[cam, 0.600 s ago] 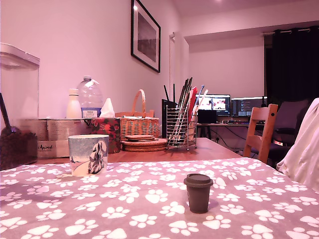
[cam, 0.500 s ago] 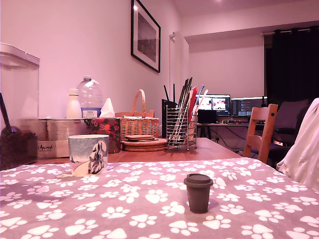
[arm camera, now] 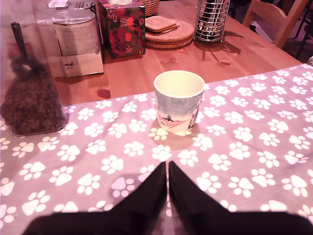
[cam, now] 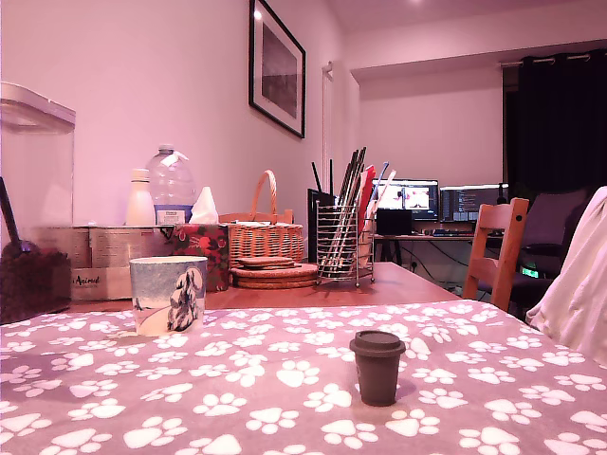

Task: Pick up the coffee capsules on the table and drop them inside the coffee cup

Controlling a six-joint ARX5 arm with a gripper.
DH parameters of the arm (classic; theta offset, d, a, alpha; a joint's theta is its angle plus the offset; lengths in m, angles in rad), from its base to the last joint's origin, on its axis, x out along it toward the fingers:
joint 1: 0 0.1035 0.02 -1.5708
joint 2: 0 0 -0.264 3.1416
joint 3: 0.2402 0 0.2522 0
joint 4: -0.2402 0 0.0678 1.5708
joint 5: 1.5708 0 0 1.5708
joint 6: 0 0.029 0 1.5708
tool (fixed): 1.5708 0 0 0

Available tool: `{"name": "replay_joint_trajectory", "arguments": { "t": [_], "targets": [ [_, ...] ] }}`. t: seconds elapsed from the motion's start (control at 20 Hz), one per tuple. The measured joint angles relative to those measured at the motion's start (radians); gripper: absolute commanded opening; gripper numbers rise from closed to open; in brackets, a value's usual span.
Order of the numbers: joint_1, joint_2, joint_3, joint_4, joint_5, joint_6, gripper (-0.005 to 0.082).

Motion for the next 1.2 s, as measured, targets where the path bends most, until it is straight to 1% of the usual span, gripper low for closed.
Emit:
{"name": "replay_joint_trajectory", "arguments": {
  "t": [0.05, 0.1, 0.15, 0.2, 0.35, 0.45, 0.65, 0.8, 0.95, 1.2],
  "targets": [
    [0.0, 0.0, 0.0, 0.001, 0.01, -0.021, -0.0024],
    [0.0, 0.0, 0.0, 0.005, 0.039, -0.085, -0.0024],
    [0.0, 0.0, 0.0, 0.012, 0.069, -0.131, -0.0024],
    [0.0, 0.001, 0.0, 0.022, 0.1, -0.142, -0.0024],
    [-0.015, 0.015, 0.0, 0.072, 0.152, -0.147, -0.0024],
    [-0.045, 0.033, -0.003, 0.119, 0.167, -0.147, -0.0024],
    [-0.133, 0.045, -0.068, 0.235, 0.18, -0.147, -0.0024],
    [-0.217, 0.068, -0.099, 0.313, 0.21, -0.141, -0.0024],
    [-0.298, 0.09, -0.1, 0.386, 0.211, -0.129, -0.0024],
    [-0.404, 0.229, -0.105, 0.511, 0.212, -0.104, -0.0024]
  ]
}}
